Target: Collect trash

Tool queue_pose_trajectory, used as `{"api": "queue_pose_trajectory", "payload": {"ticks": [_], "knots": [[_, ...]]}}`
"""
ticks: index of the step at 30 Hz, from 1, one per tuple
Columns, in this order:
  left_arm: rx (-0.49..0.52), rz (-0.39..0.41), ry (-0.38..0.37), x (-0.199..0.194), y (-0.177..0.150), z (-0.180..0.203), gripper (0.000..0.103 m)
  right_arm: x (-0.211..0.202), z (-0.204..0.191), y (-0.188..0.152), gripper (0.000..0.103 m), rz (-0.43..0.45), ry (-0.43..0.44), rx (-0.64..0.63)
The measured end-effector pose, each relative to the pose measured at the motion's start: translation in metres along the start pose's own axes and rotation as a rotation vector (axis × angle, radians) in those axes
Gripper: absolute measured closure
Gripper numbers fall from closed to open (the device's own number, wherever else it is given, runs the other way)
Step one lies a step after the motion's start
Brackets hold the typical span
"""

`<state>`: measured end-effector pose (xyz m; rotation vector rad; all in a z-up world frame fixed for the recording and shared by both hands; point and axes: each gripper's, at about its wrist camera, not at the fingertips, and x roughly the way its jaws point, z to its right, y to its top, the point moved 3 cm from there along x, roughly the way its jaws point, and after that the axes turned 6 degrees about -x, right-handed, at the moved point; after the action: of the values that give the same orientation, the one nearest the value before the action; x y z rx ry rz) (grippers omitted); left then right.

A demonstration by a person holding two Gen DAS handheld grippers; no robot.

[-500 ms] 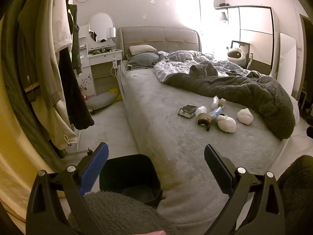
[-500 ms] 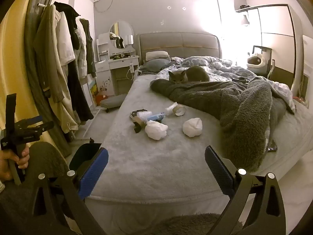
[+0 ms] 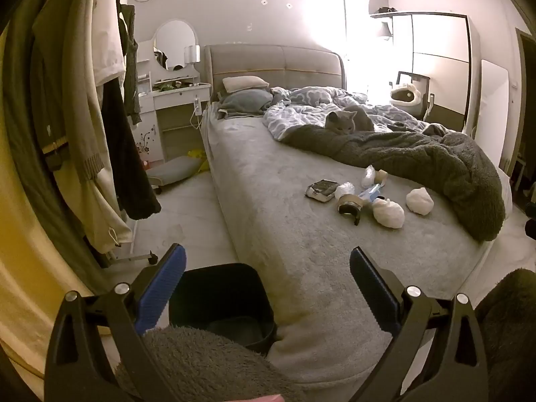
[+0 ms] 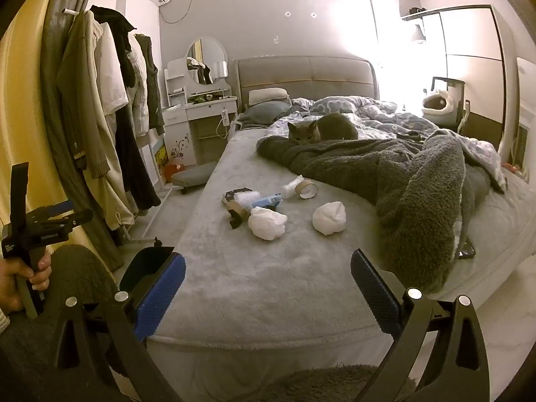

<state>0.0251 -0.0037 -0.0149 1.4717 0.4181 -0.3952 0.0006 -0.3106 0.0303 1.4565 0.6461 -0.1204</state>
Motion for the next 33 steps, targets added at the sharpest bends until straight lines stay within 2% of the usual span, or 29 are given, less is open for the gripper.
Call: {"api": "queue_pose_trajectory", "payload": {"ticks": [33], "knots": [[-0.009, -0.004, -0.004, 0.0009, 0.0005, -0.0038, 0.003, 0.003, -0.0018, -0.0002, 0.003, -0.005, -0.001, -0.004]]}}
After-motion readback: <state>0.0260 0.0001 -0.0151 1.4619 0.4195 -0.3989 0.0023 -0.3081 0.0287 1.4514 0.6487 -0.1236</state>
